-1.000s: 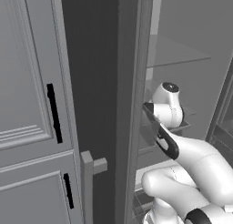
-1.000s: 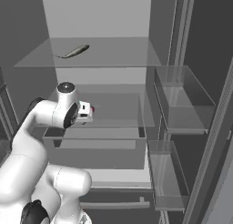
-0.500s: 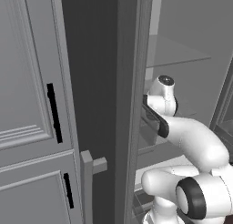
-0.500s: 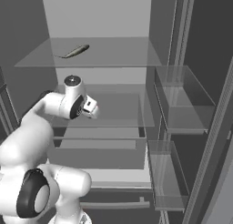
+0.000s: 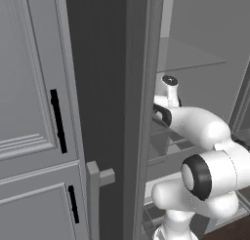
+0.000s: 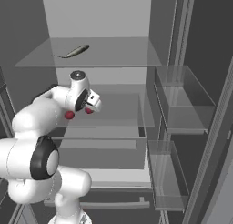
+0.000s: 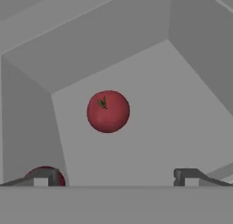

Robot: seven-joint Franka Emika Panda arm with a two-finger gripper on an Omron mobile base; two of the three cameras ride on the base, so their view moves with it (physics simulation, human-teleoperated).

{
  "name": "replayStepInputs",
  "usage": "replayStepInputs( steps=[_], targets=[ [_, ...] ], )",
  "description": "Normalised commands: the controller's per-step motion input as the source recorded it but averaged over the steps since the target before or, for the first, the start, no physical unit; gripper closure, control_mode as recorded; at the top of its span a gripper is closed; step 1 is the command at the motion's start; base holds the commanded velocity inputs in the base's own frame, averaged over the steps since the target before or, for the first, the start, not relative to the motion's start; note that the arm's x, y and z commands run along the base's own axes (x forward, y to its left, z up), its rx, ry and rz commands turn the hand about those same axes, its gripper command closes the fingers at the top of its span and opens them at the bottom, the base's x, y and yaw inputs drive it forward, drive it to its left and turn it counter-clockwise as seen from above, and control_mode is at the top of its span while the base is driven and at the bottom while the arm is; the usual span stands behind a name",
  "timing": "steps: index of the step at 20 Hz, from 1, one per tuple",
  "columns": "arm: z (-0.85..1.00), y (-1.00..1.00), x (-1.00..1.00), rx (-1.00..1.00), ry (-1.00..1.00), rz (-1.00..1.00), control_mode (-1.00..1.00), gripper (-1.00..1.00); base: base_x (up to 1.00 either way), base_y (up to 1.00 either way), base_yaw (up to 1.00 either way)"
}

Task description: Place one tomato and one fish in each tupperware on the nearby counter, to pack two identical lunches.

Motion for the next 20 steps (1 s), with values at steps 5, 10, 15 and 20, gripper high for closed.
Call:
replayStepInputs(
  steps=[5, 10, 15, 20],
  targets=[
    [-0.22, 0.04, 0.28, -0.01, 0.00, 0.00, -1.00, -1.00, 0.00, 0.00, 0.00],
    [-0.33, 0.11, 0.30, -0.03, 0.00, 0.00, -1.00, -1.00, 0.00, 0.00, 0.00],
    [-0.12, 0.07, 0.46, -0.04, 0.01, 0.00, -1.00, -1.00, 0.00, 0.00, 0.00],
    [-0.20, 0.00, 0.37, -0.05, 0.05, 0.00, -1.00, -1.00, 0.00, 0.00, 0.00]
  ],
)
